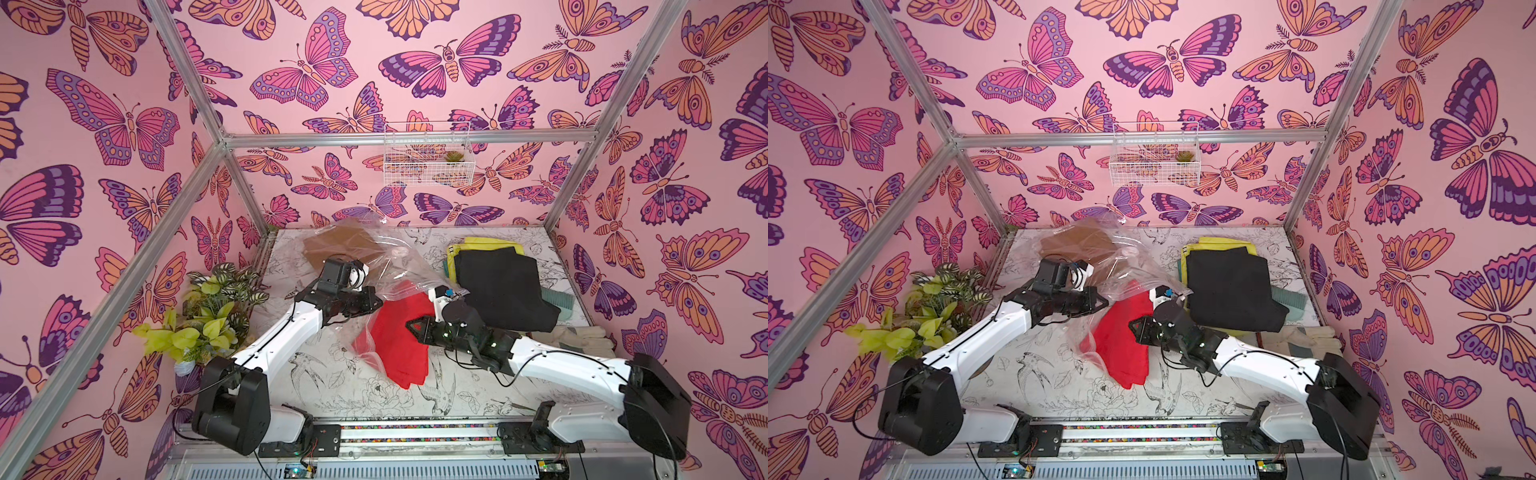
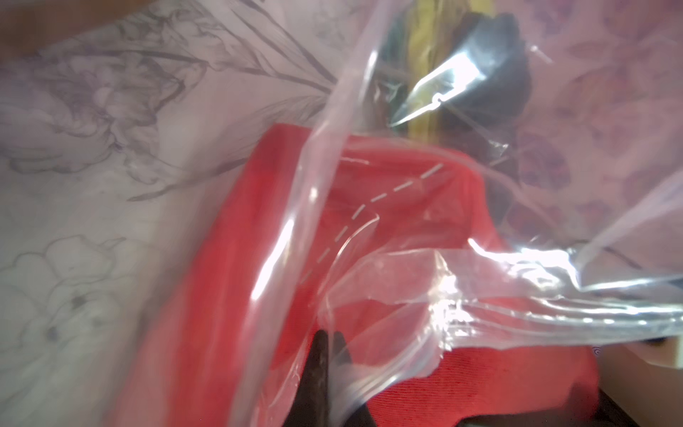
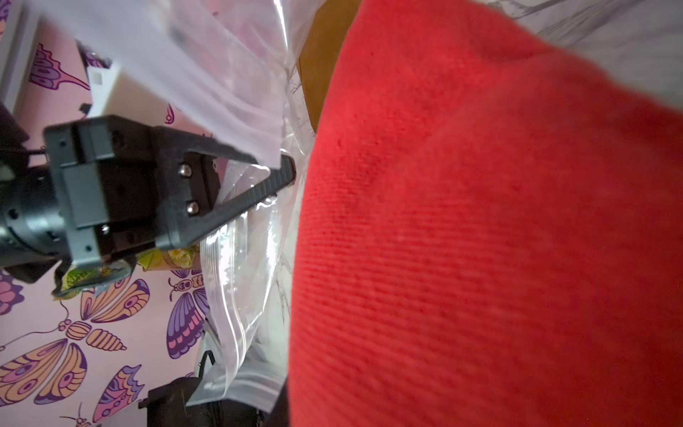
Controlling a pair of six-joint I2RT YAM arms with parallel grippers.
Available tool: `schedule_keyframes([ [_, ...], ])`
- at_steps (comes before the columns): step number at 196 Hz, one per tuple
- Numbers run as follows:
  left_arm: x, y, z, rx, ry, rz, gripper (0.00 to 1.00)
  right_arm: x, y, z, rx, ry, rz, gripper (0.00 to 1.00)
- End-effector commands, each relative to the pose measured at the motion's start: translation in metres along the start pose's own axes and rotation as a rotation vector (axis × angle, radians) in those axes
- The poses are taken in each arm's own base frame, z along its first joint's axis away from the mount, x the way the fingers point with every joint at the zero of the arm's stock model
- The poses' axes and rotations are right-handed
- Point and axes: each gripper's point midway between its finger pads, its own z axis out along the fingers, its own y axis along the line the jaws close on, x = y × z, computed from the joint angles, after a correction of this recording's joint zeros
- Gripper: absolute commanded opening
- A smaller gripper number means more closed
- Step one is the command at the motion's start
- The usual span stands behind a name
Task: Take the trousers out of the vacuum bag
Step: Take out the trousers from the vacuum bag.
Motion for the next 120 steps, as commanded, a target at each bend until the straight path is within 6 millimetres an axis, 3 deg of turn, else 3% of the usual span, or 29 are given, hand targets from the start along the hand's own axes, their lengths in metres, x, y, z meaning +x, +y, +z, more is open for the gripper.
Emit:
schedule_keyframes([
  [1,-0.008,0.006,0.005,-0.025,-0.028,0.003,0.0,-0.012,0.011,-0.029,-0.003,-0.039,-0.064,0.0],
  [43,-0.011,0.011,0.014,-0.032,-0.026,0.004,0.0,-0.009,0.019,-0.072,-0.016,-0.008,-0.137,0.0],
  [120,-0.017,0.02,0.033,-0.053,-0.01,0.002,0.0,-0.008,0.06,-0.14,-0.126,0.071,-0.302,0.0],
])
